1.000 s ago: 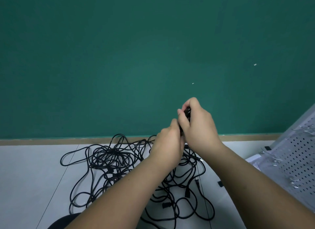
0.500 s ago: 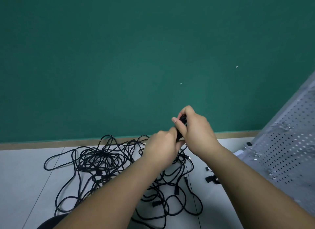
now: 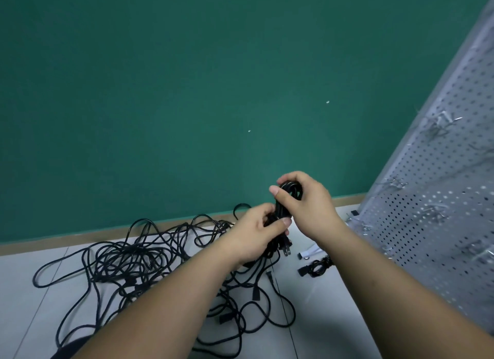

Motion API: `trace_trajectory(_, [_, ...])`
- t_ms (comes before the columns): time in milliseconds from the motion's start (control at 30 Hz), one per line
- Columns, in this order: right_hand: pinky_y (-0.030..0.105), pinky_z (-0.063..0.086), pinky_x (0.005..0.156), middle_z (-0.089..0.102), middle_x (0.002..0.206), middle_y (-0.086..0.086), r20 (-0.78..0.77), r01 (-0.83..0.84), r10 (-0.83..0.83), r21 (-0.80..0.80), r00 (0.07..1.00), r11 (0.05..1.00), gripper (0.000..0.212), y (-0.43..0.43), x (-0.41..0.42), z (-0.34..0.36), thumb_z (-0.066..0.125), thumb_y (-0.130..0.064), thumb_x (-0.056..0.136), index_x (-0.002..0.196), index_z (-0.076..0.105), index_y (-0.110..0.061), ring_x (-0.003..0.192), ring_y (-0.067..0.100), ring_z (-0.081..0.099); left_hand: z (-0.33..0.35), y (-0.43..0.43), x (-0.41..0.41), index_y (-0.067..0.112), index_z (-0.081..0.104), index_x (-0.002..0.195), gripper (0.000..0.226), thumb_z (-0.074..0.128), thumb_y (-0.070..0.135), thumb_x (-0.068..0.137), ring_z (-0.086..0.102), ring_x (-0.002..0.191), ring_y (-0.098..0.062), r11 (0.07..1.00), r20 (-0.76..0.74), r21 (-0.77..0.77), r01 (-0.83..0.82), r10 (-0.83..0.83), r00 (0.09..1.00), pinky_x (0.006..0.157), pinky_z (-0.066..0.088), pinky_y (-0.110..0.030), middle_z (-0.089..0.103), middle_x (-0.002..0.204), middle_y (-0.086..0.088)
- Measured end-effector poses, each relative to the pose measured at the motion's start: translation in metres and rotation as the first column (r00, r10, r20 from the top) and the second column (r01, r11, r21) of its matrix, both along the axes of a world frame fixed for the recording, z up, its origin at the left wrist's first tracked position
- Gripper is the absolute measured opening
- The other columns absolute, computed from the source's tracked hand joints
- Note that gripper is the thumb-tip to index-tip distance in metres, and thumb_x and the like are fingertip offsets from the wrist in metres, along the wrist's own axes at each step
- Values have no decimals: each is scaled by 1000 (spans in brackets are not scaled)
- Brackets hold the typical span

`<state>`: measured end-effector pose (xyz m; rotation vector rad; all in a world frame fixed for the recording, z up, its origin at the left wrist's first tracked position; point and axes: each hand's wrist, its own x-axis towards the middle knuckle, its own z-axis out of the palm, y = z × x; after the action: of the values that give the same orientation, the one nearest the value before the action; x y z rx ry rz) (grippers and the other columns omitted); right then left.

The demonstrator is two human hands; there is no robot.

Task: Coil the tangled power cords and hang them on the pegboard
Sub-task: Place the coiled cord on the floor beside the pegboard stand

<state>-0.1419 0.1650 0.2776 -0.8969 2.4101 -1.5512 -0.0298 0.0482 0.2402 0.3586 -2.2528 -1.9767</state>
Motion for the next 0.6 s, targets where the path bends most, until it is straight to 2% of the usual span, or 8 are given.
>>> trace_trajectory(100, [34, 54, 87, 69, 118, -9, 236, 37, -17, -79, 972, 996, 44, 9, 4, -14, 64, -55, 100, 137, 59, -31, 89, 5, 71, -7, 13, -9, 8, 63, 118, 27, 59, 32, 109, 66, 73, -11, 981, 48, 143, -131, 125, 991, 64, 49, -25, 72, 92, -2])
trace_trajectory(200, [30, 45, 102, 59, 142, -4, 197, 11, -34, 115, 980, 993, 52, 24, 13, -37, 43, -51, 110, 153, 50, -22, 126, 14, 60, -19, 18, -20, 11, 67, 118, 29, 59, 37, 108, 75, 95, -18, 924, 82, 321, -207, 190, 978, 82, 57, -35, 79, 107, -7])
trace_trajectory(267, [30, 49, 101, 57, 149, -6, 234, -62, 24, 155, 972, 986, 50, 34, 26, -54, 36, -48, 113, 157, 47, -27, 129, 14, 57, -26, 23, -29, 8, 68, 121, 31, 60, 35, 108, 75, 104, -25, 862, 130, 449, -235, 197, 972, 93, 59, -44, 78, 114, -13])
trace_trajectory(300, [36, 53, 104, 59, 149, -7, 273, -89, 46, 146, 961, 985, 48, 39, 32, -64, 34, -48, 113, 157, 46, -31, 129, 14, 59, -31, 26, -32, 6, 68, 120, 32, 60, 34, 108, 75, 99, -26, 841, 167, 479, -250, 193, 967, 88, 59, -43, 78, 111, -14])
trace_trajectory(367, [44, 53, 107, 64, 144, -5, 298, -86, 32, 172, 954, 981, 47, 47, 40, -86, 31, -48, 113, 157, 45, -35, 127, 16, 62, -43, 34, -38, 3, 68, 116, 33, 61, 34, 107, 71, 89, -28, 842, 245, 471, -262, 160, 956, 75, 59, -39, 75, 101, -16])
trace_trajectory(433, [39, 53, 100, 70, 133, -2, 257, -42, -26, 253, 966, 967, 45, 57, 42, -109, 28, -45, 114, 153, 48, -35, 118, 19, 66, -61, 43, -41, 4, 70, 112, 33, 64, 36, 106, 71, 89, -30, 869, 307, 423, -258, 131, 943, 71, 59, -40, 73, 98, -18])
trace_trajectory(500, [31, 51, 89, 72, 123, -4, 255, 9, -81, 271, 963, 962, 41, 68, 48, -131, 28, -41, 115, 144, 55, -32, 108, 16, 66, -80, 56, -43, 8, 73, 103, 30, 68, 37, 103, 74, 92, -32, 919, 362, 316, -238, 115, 925, 77, 63, -44, 77, 97, -16])
trace_trajectory(600, [25, 54, 84, 70, 116, -10, 431, 68, -168, 238, 886, 969, 36, 82, 58, -166, 31, -38, 115, 131, 61, -32, 101, 6, 66, -108, 76, -41, 19, 73, 90, 17, 79, 34, 95, 72, 84, -17, 943, 417, 186, -274, 177, 892, 73, 59, -31, 76, 88, -2])
